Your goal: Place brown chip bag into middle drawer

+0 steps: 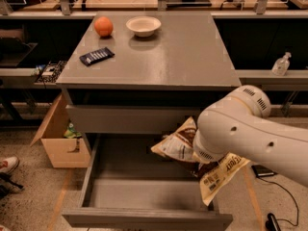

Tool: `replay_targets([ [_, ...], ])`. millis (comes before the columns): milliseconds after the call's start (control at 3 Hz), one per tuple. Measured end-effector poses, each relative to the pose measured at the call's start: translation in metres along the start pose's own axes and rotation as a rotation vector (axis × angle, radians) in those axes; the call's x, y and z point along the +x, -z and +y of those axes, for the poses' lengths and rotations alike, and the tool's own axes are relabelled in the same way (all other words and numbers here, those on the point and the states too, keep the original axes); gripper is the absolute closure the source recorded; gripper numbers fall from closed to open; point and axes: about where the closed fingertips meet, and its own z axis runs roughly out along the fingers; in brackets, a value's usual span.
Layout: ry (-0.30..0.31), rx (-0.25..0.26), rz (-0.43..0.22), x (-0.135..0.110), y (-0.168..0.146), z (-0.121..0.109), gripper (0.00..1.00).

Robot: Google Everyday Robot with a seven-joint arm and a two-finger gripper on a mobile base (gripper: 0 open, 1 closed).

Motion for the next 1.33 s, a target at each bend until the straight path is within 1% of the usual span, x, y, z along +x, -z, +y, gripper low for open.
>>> replay_targets([
  [333, 0.051, -0.077, 0.082, 0.009, -0.059, 0.025, 1.00],
  [667, 0.062, -0.146, 0.135, 0.018, -0.107, 0.041, 1.00],
  [1000, 0.057, -0.208, 0.169, 0.024, -0.141, 0.056, 1.00],
  [1333, 0.057, -0.215, 0.174, 0.026, -0.144, 0.058, 0.84],
])
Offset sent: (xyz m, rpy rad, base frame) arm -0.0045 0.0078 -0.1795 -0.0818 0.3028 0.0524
